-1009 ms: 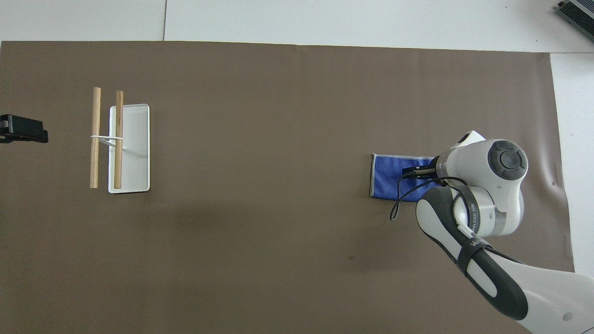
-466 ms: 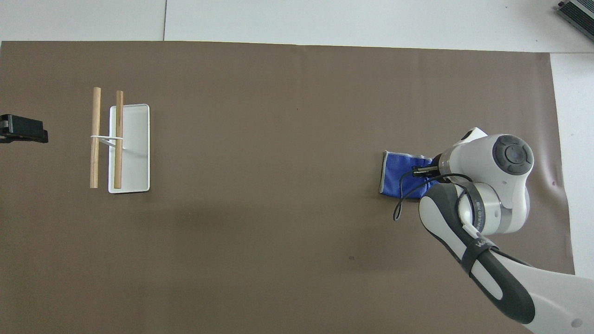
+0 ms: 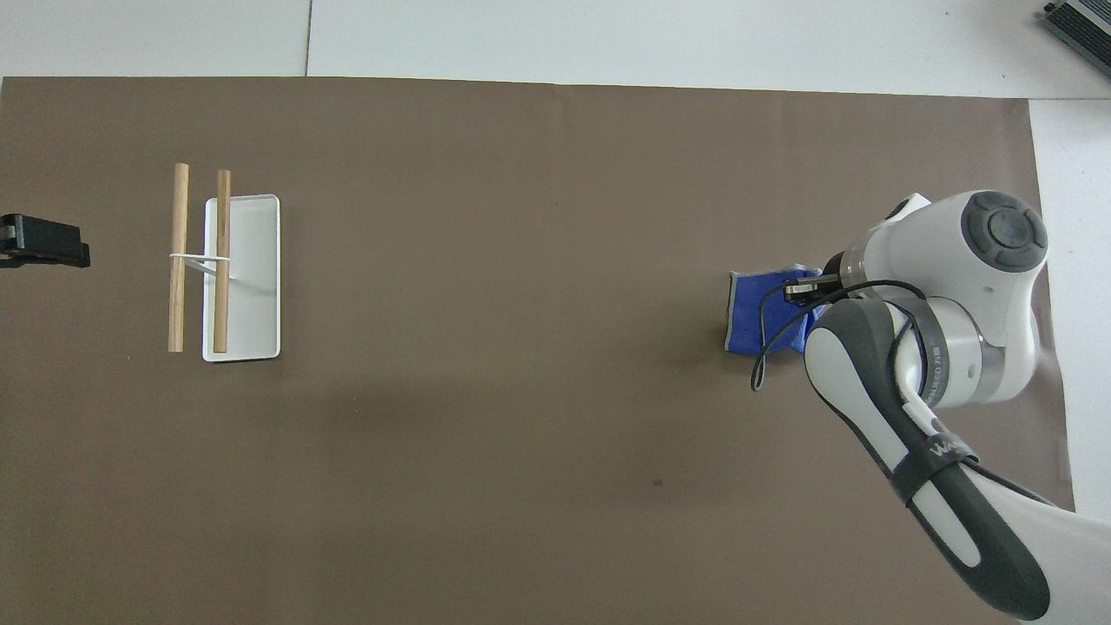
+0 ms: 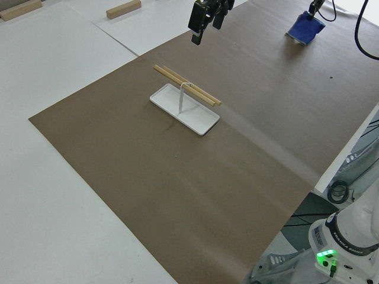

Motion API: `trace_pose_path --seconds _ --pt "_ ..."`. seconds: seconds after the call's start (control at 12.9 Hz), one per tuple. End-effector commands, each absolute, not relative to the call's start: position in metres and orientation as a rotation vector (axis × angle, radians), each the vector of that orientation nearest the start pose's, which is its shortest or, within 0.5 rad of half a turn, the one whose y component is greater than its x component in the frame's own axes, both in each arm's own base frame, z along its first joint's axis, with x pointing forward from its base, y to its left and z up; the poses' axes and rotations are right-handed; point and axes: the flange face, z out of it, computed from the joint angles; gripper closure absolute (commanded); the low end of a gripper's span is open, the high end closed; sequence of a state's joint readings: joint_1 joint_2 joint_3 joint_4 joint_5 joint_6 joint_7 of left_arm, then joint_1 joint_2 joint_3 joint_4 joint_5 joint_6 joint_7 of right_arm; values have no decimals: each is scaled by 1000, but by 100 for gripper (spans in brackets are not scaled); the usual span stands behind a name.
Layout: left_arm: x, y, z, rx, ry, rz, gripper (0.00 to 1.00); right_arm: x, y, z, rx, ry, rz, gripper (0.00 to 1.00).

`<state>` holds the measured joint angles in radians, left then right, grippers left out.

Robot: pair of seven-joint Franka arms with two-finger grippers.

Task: Right arm passes towel to left arm to hang
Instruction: 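Lift the blue towel with the right gripper toward the table center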

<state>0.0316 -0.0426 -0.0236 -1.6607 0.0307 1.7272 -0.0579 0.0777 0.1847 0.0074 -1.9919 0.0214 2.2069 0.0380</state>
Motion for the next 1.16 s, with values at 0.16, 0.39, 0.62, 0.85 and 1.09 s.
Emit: trace_pose_path --seconds 0.16,0.39,0.62,0.85,1.09 --pt "548 8 620 -3117 -107 -159 0 612 82 444 -2920 124 -76 100" --pt "548 8 620 -3117 -107 -159 0 623 92 463 -2728 249 -118 100" --pt "548 8 620 -3117 -107 -159 0 628 108 473 -2496 402 -145 100" --pt "548 8 620 -3117 -107 -159 0 629 143 481 -2262 609 -108 100" --pt "548 8 620 -3117 -107 -159 0 625 197 483 -2080 768 -91 100"
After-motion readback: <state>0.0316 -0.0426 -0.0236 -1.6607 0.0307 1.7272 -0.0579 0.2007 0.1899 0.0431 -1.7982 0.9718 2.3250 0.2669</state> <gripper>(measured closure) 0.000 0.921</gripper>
